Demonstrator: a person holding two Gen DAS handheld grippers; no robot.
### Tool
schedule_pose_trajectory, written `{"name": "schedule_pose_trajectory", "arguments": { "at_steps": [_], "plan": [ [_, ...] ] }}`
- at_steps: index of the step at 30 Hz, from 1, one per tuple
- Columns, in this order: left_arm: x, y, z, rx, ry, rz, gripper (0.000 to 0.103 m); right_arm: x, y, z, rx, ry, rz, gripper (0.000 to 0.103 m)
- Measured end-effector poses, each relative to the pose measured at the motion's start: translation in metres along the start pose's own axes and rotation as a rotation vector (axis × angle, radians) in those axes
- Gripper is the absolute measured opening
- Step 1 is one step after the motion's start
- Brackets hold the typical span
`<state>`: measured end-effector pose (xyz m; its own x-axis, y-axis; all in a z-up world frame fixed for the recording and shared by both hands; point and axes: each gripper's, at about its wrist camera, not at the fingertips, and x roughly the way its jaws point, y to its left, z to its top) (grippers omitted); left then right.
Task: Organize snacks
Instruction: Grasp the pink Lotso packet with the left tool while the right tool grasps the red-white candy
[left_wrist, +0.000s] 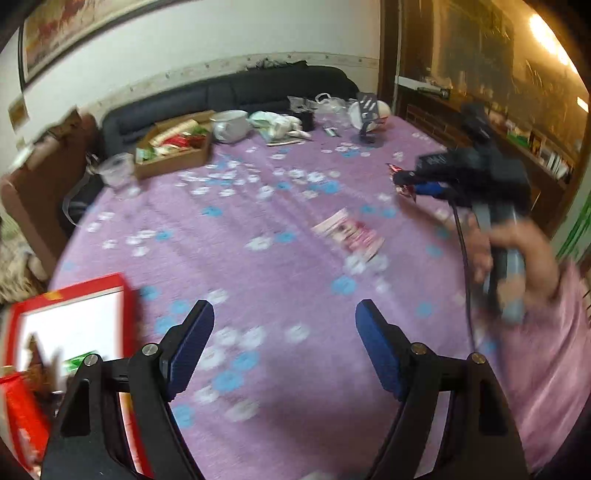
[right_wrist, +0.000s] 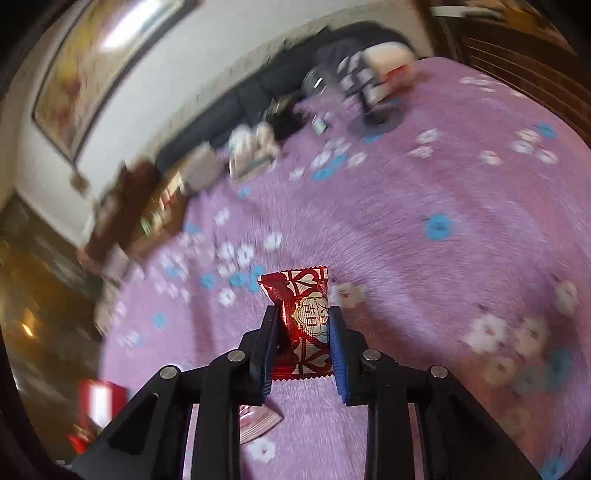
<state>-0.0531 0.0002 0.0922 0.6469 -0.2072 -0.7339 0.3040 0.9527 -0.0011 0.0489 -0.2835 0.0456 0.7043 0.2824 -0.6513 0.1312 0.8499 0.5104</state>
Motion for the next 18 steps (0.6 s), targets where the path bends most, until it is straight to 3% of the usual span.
{"name": "schedule_pose_trajectory", "arguments": {
  "at_steps": [3,7,13,18],
  "plan": [
    [0.021,-0.018,0.018,-0.045,0.033,-0.021,0.079,-0.022,-0.028,0.001,0.045,-0.123,0.066,0.027],
    [0.059,-0.039,0.039,-0.127,0.090,-0.043,0.079,-0.022,-0.049,0.010,0.147,-0.137,0.106,0.027],
    [0.114,-0.066,0.056,-0.160,0.179,0.068,0.079,-0.038,-0.053,0.019,0.191,-0.176,0.167,0.029],
    [0.141,-0.071,0.052,-0.181,0.230,0.110,0.079,-0.048,-0.054,0.021,0.209,-0.201,0.208,0.030]
  ]
}}
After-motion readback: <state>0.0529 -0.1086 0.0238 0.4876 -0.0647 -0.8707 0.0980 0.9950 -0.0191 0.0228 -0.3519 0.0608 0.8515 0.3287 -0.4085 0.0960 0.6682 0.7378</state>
